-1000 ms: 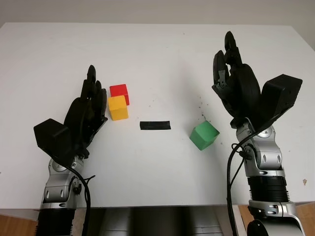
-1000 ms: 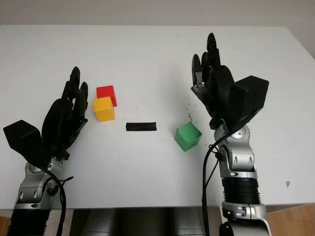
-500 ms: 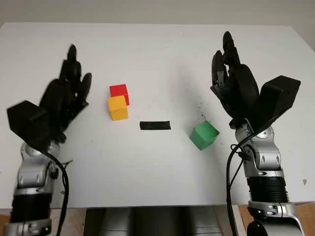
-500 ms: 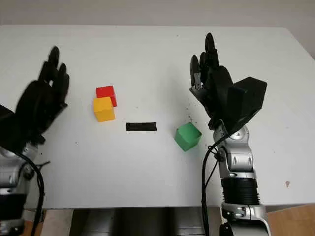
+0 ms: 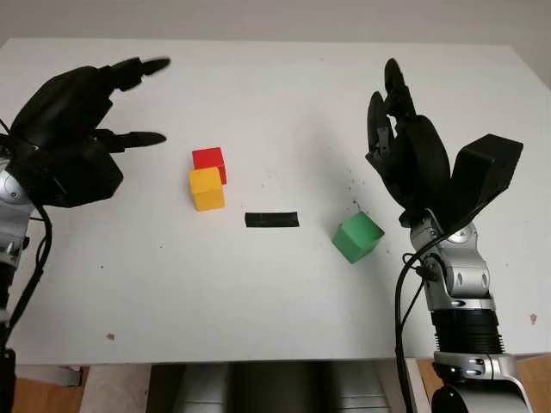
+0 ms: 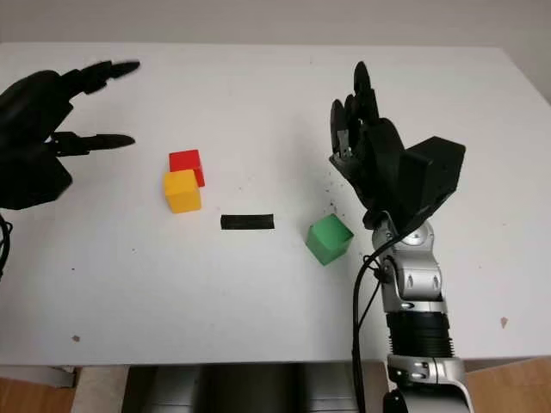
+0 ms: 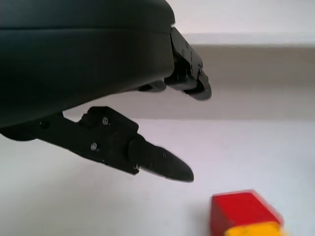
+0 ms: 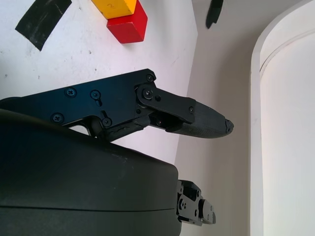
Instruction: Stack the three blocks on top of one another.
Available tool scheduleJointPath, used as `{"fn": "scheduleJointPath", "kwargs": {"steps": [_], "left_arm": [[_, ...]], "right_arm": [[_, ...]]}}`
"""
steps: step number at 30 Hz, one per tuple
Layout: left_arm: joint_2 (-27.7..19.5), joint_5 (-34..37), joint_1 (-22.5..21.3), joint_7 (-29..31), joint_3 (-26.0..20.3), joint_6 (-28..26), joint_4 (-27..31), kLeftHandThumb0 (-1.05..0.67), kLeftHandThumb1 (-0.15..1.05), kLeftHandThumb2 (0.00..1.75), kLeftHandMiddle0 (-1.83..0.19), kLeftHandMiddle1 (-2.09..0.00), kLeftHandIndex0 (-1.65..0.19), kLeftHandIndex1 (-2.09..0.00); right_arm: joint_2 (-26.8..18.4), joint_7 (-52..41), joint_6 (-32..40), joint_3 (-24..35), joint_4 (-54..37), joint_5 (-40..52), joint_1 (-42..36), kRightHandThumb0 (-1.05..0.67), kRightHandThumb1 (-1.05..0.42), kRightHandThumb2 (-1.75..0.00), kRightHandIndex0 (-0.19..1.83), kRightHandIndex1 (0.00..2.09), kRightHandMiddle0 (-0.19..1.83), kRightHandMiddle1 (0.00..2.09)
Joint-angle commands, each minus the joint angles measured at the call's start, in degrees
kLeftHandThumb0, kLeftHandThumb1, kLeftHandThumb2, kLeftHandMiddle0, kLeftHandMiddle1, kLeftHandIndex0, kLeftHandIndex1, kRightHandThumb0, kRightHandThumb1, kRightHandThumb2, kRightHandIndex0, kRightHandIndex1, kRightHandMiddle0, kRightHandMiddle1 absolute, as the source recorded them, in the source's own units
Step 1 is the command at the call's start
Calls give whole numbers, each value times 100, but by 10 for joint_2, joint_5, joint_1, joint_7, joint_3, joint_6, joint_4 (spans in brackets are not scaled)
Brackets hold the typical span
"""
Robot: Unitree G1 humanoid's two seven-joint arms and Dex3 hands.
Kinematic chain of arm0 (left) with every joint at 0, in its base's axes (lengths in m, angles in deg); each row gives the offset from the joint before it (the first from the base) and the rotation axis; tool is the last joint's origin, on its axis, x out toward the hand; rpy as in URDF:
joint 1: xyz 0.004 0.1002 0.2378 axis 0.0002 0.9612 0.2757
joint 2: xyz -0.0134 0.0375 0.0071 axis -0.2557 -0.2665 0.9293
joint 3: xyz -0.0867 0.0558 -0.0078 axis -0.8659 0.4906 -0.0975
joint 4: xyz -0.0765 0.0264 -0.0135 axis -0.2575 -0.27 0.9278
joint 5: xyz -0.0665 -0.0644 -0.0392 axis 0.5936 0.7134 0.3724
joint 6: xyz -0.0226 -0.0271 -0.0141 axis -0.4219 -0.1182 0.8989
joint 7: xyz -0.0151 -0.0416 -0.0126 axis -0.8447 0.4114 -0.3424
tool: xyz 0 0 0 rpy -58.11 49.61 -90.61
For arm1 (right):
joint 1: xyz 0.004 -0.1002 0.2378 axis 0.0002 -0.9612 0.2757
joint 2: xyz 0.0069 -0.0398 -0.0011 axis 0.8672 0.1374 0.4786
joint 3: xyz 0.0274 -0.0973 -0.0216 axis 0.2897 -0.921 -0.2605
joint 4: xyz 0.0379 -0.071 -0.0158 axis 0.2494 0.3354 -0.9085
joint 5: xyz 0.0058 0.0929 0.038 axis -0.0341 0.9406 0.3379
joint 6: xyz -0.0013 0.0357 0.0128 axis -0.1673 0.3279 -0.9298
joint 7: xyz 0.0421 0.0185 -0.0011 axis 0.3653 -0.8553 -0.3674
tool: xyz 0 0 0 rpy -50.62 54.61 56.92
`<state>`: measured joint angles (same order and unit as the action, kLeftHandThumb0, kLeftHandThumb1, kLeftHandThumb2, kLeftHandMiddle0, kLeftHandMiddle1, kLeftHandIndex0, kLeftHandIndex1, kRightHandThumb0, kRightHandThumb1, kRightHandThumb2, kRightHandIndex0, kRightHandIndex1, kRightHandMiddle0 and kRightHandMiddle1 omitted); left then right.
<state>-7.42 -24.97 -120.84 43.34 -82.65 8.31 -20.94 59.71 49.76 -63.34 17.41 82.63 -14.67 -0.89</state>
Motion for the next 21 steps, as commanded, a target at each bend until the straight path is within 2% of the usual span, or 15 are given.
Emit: {"fn": "scheduleJointPath", "kwargs": {"steps": [1, 6, 12, 16, 21], "left_arm": [[-16, -30, -34, -17, 27, 22, -21, -28, 90, 5, -28, -6, -42, -18], [-29, -132, -102, -50, 99, 65, -64, -25, 90, 5, -25, -4, -44, -15], [-29, -250, -182, -143, 183, 101, -126, -29, 87, 4, -17, -2, -38, -9], [-18, -317, -236, -229, 242, 115, -180, -34, 85, 5, -11, -1, -24, -2], [-1, -370, -275, -300, 300, 109, -215, -33, 85, 5, -2, 0, -21, -2]], "right_arm": [[-2, -1, -6, 4, -2, 2, 1, -62, -105, -66, -19, 0, -19, 0], [-6, 3, 4, 4, -11, -1, 1, -62, -105, -65, -19, 0, -19, 0], [-5, 10, 13, 6, -15, 3, 3, -63, -105, -63, -19, 0, -19, 1], [-2, 14, 13, 6, -14, 3, 6, -63, -105, -62, -19, 0, -19, 1], [-2, 16, 9, 5, -12, 3, 7, -64, -105, -62, -19, 0, -19, 2]]}}
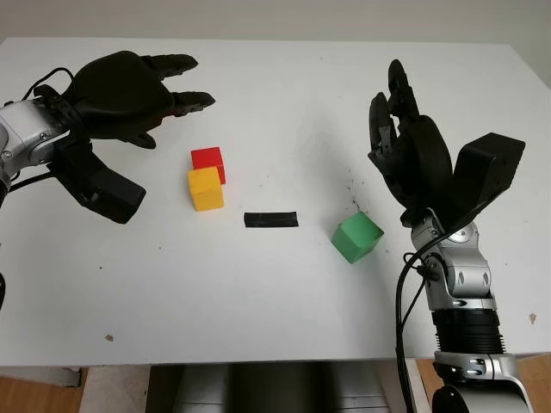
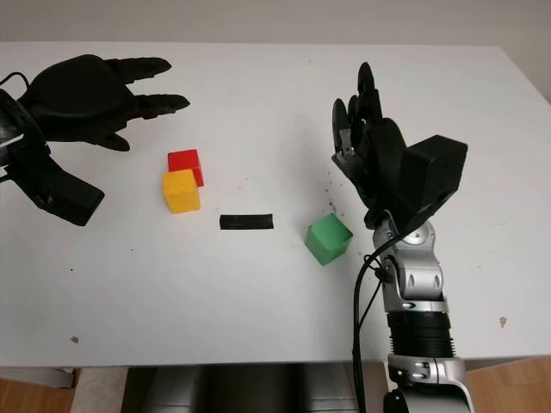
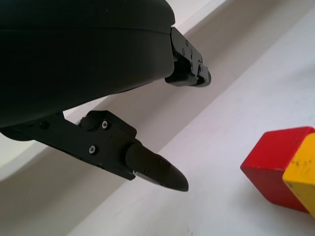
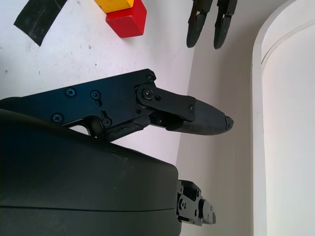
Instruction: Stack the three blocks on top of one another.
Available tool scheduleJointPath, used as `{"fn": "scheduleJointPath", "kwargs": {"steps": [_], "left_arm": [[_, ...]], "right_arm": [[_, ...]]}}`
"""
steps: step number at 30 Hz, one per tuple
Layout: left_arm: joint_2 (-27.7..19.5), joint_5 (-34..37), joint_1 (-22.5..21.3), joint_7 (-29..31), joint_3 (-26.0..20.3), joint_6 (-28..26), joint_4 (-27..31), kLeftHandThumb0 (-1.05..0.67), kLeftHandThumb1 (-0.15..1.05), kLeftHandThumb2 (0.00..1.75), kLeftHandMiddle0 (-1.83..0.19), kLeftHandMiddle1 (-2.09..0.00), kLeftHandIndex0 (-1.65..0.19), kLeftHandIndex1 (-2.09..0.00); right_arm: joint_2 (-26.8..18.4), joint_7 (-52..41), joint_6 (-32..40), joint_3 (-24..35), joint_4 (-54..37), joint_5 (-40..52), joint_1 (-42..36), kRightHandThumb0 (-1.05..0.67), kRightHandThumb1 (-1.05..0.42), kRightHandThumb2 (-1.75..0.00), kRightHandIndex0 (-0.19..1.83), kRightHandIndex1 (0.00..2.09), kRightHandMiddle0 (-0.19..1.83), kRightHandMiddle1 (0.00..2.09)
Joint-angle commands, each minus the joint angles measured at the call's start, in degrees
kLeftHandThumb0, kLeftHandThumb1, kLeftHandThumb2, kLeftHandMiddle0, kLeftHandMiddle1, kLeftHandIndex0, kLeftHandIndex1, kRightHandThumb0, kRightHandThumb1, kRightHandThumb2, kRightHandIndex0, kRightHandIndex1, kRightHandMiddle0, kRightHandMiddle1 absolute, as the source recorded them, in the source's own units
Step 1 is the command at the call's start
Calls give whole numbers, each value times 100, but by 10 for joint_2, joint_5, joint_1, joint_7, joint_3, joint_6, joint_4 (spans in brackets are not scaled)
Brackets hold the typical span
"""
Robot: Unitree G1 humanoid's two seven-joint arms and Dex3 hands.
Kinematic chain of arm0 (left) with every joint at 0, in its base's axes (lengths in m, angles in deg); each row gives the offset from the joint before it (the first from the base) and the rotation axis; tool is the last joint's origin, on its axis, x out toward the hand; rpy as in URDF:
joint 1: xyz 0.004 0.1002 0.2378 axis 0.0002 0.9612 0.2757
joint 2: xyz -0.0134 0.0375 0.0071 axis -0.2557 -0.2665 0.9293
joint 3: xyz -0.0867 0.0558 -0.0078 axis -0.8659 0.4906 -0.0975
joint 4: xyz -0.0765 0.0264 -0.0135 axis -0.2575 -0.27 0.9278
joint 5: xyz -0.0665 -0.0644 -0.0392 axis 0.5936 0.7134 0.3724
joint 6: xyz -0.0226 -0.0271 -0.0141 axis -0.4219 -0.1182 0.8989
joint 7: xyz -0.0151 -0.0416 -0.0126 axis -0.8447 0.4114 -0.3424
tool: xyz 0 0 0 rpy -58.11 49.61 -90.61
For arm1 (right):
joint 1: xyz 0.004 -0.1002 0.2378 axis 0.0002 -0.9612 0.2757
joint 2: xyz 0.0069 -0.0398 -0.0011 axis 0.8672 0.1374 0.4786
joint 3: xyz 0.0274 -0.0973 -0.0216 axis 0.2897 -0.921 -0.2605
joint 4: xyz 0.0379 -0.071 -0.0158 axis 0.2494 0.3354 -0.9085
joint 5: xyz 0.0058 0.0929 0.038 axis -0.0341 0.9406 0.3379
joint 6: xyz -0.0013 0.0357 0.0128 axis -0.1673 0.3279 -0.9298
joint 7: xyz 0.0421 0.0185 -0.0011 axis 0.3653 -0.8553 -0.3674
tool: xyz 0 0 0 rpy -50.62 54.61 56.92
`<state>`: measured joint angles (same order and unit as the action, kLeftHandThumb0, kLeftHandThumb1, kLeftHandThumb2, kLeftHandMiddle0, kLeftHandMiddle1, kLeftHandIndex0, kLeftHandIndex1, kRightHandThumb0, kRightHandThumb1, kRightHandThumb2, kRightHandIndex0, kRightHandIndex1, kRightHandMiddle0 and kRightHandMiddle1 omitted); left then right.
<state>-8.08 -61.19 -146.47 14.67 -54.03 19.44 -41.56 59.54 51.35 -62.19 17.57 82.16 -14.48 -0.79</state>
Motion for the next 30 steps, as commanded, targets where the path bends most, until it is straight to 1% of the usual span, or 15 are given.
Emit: {"fn": "scheduleJointPath", "kwargs": {"steps": [1, 4, 10, 15, 19, 27, 30], "left_arm": [[9, -17, -26, -27, 24, -3, -15, -33, 85, 5, -2, -1, -22, -3], [21, -34, -42, -64, 50, -5, -35, -32, 86, 6, 1, -1, -21, -3], [38, -42, -68, -94, 84, 0, -64, -36, 86, 5, 1, -3, -26, -6], [45, -29, -83, -62, 95, 26, -72, -39, 86, 6, 4, -3, -29, -7], [52, -24, -87, -56, 102, 43, -82, -34, 87, 6, 2, -5, -36, -11], [62, -20, -95, -28, 116, 59, -92, -39, 85, 5, 4, -4, -37, -10], [64, -24, -96, -19, 123, 59, -92, -43, 86, 5, 7, -3, -36, -8]], "right_arm": [[0, 0, -3, 3, -7, 1, 6, -64, -105, -62, -19, 0, -19, 1], [-1, -2, -6, 3, -5, 1, 5, -62, -105, -64, -19, 0, -19, 0], [0, 0, -5, 3, -8, 0, 1, -63, -105, -63, -19, 0, -19, 1], [-2, -1, -4, 0, -12, -3, -1, -63, -105, -63, -19, 0, -19, 0], [-2, -3, -2, -1, -14, -3, -3, -62, -105, -65, -19, 0, -19, 0], [-3, -2, -3, 1, -18, -2, -7, -63, -105, -64, -19, 0, -19, 0], [-2, -2, -3, 2, -19, -2, -8, -63, -105, -64, -19, 0, -19, 0]]}}
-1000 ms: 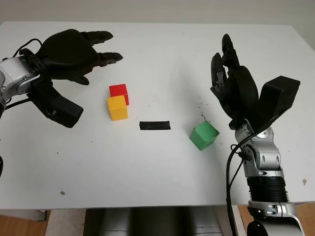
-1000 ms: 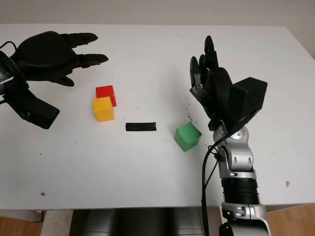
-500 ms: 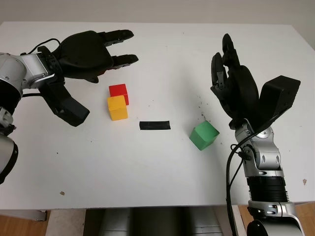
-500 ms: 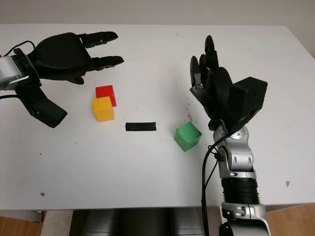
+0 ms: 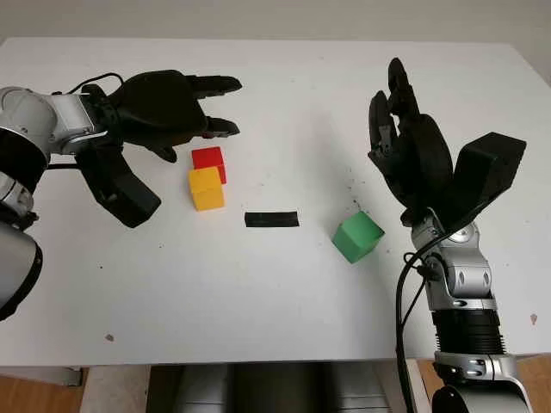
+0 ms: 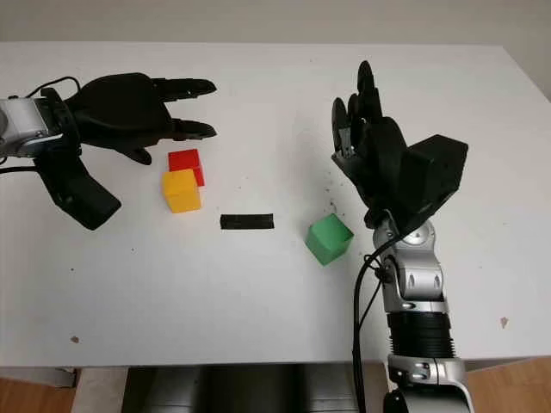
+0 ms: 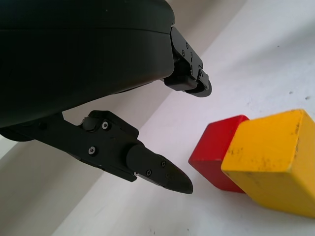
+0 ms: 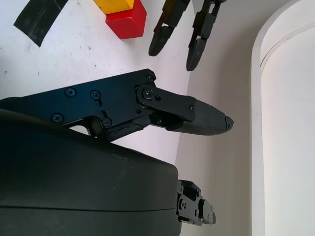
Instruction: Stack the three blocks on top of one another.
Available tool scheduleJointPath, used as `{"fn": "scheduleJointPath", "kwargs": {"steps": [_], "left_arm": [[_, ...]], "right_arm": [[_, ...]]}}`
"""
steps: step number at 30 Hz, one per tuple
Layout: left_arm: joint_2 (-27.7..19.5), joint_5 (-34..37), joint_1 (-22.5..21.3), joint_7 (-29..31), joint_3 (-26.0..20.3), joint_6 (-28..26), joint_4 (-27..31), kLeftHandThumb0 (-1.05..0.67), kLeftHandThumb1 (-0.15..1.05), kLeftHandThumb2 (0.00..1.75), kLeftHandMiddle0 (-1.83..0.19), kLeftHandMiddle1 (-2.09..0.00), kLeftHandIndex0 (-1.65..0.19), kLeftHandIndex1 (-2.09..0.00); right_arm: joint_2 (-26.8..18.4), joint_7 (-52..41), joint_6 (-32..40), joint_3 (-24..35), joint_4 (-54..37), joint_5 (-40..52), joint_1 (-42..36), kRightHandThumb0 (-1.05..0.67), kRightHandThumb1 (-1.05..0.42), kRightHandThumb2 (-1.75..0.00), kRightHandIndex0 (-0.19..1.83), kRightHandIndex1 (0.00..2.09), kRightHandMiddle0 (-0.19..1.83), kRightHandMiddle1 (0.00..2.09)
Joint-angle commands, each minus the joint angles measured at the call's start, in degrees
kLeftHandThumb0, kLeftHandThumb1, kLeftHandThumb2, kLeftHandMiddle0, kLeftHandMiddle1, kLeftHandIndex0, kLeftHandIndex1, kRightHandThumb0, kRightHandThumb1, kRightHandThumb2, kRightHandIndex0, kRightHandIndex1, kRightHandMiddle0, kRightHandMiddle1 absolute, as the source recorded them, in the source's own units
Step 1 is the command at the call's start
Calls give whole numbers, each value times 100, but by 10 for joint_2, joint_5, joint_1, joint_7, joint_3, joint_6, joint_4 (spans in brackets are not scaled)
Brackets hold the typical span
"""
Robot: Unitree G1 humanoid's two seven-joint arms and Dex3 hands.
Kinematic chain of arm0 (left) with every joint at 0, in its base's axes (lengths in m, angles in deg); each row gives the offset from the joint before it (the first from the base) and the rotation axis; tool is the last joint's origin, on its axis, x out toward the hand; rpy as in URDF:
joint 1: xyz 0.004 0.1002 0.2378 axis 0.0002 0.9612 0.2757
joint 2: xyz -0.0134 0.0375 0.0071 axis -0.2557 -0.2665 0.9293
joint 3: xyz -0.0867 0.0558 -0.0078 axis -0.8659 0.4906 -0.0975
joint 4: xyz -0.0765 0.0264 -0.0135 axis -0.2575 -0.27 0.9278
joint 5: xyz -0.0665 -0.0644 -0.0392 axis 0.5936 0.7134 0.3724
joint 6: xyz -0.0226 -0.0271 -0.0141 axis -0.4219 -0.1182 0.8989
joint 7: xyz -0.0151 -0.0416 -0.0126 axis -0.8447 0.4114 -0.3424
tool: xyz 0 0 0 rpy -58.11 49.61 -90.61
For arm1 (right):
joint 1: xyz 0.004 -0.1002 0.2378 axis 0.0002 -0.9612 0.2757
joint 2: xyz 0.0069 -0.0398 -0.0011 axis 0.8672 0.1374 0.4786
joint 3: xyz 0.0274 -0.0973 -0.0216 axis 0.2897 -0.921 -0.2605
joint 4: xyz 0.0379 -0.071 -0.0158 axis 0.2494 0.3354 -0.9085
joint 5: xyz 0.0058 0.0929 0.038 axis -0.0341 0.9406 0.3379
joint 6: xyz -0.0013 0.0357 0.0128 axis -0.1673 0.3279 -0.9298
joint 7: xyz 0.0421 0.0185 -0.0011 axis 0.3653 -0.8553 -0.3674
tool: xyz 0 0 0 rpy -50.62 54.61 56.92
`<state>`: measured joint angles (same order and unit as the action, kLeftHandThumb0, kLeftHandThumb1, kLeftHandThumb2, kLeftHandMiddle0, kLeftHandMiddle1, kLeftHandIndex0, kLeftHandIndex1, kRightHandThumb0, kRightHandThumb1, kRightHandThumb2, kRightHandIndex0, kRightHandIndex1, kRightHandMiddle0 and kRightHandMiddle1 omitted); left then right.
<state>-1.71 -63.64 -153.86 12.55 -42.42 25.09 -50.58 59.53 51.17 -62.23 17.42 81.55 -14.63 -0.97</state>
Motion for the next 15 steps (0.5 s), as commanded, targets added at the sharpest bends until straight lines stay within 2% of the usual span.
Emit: {"fn": "scheduleJointPath", "kwargs": {"steps": [1, 15], "left_arm": [[1, -4, -23, 1, 11, 0, -1, -45, 86, 6, 8, -3, -35, -8], [22, -21, -14, -42, 53, -27, -16, -41, 85, 6, 2, -6, -39, -8]], "right_arm": [[-2, -1, -2, 3, -13, 0, -7, -62, -105, -65, -19, 0, -19, 0], [-1, 0, -4, 4, -19, 3, -10, -62, -105, -65, -19, 0, -19, 0]]}}
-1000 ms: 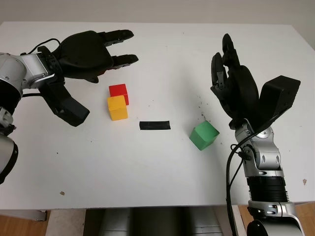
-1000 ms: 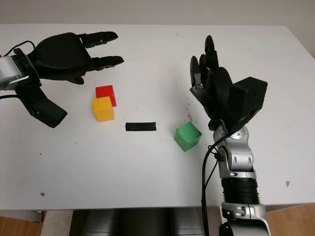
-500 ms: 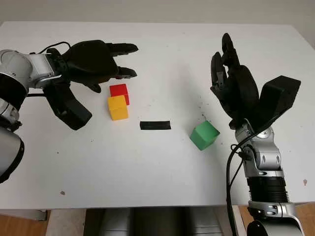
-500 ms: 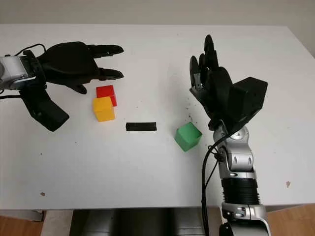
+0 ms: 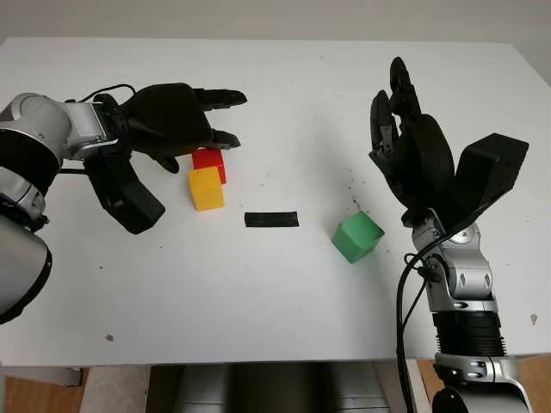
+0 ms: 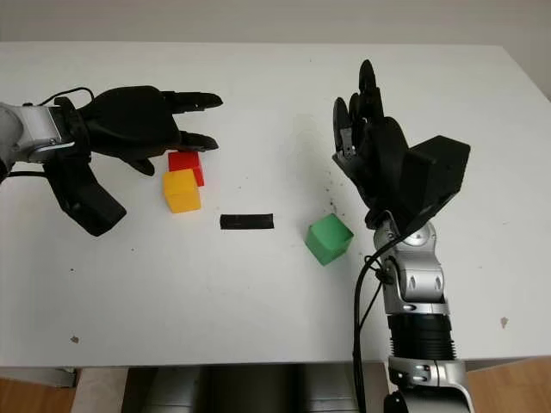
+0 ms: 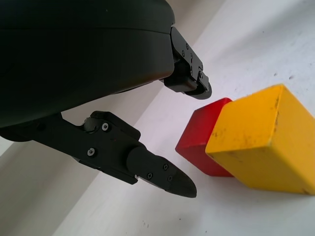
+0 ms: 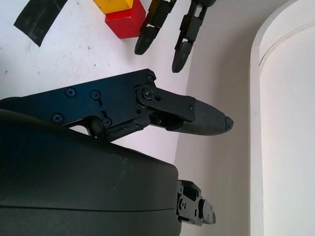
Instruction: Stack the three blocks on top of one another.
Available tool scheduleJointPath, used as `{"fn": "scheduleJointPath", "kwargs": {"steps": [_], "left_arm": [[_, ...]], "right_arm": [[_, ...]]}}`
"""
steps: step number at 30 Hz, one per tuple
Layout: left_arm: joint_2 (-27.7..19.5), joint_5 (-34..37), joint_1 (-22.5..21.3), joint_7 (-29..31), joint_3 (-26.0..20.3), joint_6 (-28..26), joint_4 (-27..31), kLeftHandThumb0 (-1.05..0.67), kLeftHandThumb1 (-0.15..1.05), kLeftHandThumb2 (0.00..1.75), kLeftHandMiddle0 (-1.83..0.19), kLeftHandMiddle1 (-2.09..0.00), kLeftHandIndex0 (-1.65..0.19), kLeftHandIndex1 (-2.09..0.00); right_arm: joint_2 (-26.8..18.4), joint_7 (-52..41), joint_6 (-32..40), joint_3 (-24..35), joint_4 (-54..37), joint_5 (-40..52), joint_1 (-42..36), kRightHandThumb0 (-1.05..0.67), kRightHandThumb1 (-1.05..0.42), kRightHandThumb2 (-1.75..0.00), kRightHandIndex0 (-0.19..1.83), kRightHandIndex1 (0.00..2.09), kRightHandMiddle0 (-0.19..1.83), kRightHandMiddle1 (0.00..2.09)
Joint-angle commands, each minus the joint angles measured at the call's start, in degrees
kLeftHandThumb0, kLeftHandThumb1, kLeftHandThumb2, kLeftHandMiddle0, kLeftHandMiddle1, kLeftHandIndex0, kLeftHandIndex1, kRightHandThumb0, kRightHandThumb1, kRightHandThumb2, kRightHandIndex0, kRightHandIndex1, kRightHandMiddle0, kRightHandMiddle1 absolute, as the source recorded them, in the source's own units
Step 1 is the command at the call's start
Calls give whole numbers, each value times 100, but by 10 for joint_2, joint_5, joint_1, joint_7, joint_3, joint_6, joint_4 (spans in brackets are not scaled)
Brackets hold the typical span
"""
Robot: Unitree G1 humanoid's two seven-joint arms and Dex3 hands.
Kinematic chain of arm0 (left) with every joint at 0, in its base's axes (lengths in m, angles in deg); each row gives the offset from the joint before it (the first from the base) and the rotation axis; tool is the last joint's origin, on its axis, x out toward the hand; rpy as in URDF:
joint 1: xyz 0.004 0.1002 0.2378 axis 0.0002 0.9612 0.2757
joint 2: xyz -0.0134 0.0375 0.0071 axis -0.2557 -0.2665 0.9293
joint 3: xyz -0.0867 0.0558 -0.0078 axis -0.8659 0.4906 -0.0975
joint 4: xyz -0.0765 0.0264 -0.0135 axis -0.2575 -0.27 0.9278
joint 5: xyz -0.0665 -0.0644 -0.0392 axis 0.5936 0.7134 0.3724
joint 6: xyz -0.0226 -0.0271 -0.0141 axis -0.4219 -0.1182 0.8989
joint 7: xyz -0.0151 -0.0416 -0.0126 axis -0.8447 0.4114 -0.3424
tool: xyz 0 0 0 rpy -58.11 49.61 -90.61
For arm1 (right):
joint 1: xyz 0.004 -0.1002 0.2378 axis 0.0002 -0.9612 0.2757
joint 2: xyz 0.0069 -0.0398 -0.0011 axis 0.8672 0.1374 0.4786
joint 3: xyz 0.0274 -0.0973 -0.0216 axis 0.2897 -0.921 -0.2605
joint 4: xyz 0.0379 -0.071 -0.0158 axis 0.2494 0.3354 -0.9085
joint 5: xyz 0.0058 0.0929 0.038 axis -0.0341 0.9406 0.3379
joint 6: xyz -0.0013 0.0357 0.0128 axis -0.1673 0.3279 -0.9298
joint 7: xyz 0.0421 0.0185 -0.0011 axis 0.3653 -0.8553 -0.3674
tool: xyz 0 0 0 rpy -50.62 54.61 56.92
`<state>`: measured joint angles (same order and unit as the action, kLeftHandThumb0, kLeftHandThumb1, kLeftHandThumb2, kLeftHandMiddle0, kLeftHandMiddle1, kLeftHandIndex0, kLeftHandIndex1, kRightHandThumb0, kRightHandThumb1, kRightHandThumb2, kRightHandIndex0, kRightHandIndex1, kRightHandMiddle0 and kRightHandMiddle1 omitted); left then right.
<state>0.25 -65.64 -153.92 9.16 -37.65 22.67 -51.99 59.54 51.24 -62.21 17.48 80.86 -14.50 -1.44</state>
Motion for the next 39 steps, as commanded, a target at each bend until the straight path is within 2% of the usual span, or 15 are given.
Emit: {"fn": "scheduleJointPath", "kwargs": {"steps": [1, 9, 20, 21, 22, 23, 29, 33, 37, 39], "left_arm": [[4, -1, -14, -11, 7, -3, -5, -41, 85, 6, 2, -6, -39, -8], [16, -5, -13, -33, 25, -5, -25, -29, 90, 7, 8, -4, -39, -7], [31, -16, -13, -96, 54, -17, -44, -36, 94, 6, 2, -7, -56, -19], [33, -17, -13, -103, 57, -20, -46, -35, 93, 6, 1, -7, -55, -26], [34, -19, -13, -112, 59, -22, -48, -35, 92, 6, -1, -6, -45, -51], [35, -20, -13, -119, 61, -23, -50, -34, 92, 5, -2, -6, -39, -66], [42, -27, -15, -134, 74, -34, -58, -35, 93, 6, -5, -6, -32, -110], [43, -22, -15, -135, 74, -34, -61, -35, 93, 5, -7, -7, -37, -122], [43, -29, -17, -145, 80, -49, -59, -36, 91, 5, -13, -9, -48, -109], [42, -28, -20, -144, 80, -52, -60, -35, 91, 5, -15, -10, -49, -111]], "right_arm": [[-1, 0, -4, 4, -13, 2, -5, -62, -105, -65, -19, 0, -19, 0], [-3, -1, 2, 6, -21, 3, -9, -63, -105, -64, -19, 0, -19, 0], [-4, 9, 22, 7, -45, 2, -17, -63, -105, -63, -19, 0, -19, 1], [-5, 7, 21, 7, -46, 3, -18, -63, -105, -63, -19, 0, -19, 1], [-5, 6, 21, 7, -47, 3, -18, -62, -105, -64, -19, 0, -19, 0], [-5, 5, 21, 8, -47, 4, -18, -62, -105, -64, -19, 0, -19, 0], [-2, 8, 24, 9, -49, 4, -19, -61, -105, -65, -19, 0, -19, 0], [-3, 7, 22, 8, -51, 2, -20, -61, -105, -65, -19, 0, -19, 0], [-3, 8, 24, 8, -51, 2, -21, -62, -105, -65, -19, 0, -19, 0], [-3, 7, 23, 8, -50, 2, -21, -62, -105, -65, -19, 0, -19, 0]]}}
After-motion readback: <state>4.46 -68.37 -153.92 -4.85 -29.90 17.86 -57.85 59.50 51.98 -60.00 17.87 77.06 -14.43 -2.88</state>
